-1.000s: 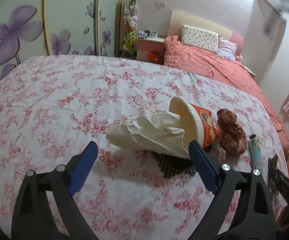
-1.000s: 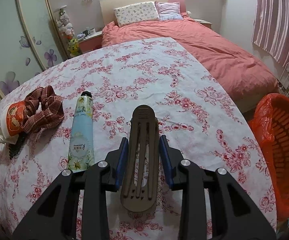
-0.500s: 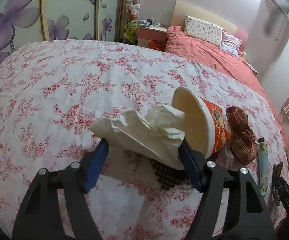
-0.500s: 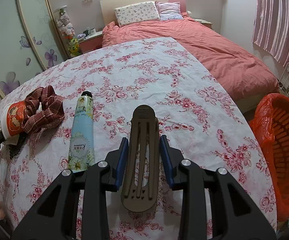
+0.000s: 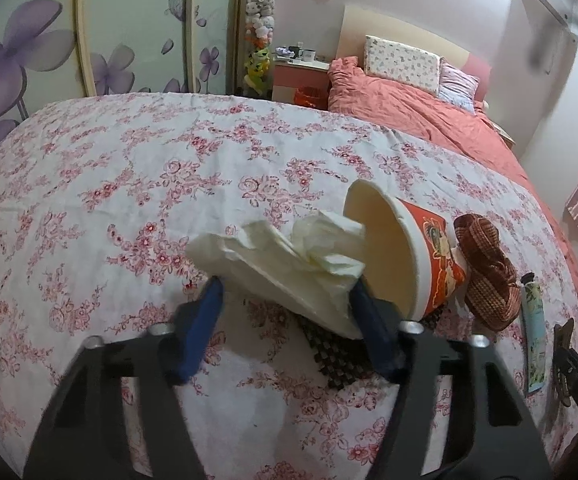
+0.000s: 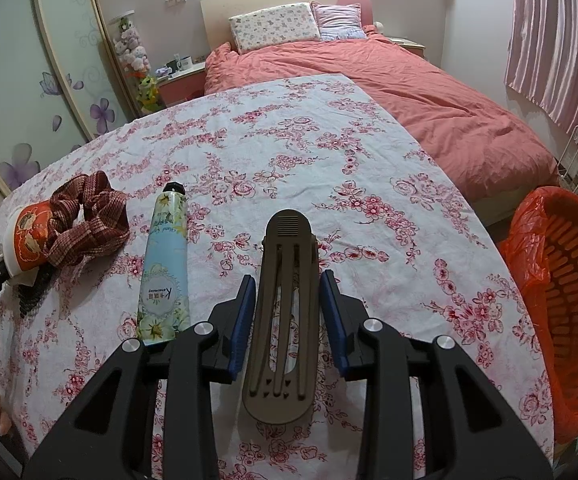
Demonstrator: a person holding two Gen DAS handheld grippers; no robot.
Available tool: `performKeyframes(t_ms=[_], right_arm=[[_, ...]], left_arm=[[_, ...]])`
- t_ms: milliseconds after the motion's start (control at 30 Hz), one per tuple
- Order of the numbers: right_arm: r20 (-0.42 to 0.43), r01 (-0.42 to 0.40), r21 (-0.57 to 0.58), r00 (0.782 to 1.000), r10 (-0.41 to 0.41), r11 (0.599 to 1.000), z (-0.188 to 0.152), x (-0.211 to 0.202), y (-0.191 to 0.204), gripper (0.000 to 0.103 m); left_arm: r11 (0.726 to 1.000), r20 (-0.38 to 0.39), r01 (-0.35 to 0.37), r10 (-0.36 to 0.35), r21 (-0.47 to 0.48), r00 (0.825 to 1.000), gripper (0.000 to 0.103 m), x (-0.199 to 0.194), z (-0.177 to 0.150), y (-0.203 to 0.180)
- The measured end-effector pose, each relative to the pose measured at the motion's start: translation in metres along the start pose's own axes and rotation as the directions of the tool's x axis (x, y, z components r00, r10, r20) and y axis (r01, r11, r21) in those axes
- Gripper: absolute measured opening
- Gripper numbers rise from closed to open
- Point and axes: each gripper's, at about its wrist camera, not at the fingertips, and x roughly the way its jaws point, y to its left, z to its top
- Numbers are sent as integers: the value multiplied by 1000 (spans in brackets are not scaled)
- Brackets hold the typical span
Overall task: Collect trash
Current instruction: 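Grasp the white tissue from the paper cup with the left tool while the right tool holds the clip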
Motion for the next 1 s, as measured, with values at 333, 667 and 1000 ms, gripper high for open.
performKeyframes(t_ms=[333, 667, 1000], right_arm=[[2, -37, 17, 999, 37, 999, -1, -2, -6, 30], [-2, -37, -17, 999, 37, 999, -1, -1, -3, 29], [34, -77, -26, 996, 77, 997, -6, -23, -3, 29]], left_arm=[[1000, -2, 10, -10, 26, 1000, 23, -3, -1, 3], [999, -28, 42, -41, 22, 999, 11, 7, 0, 5], [999, 48, 21, -23, 32, 999, 8, -26, 5, 17]])
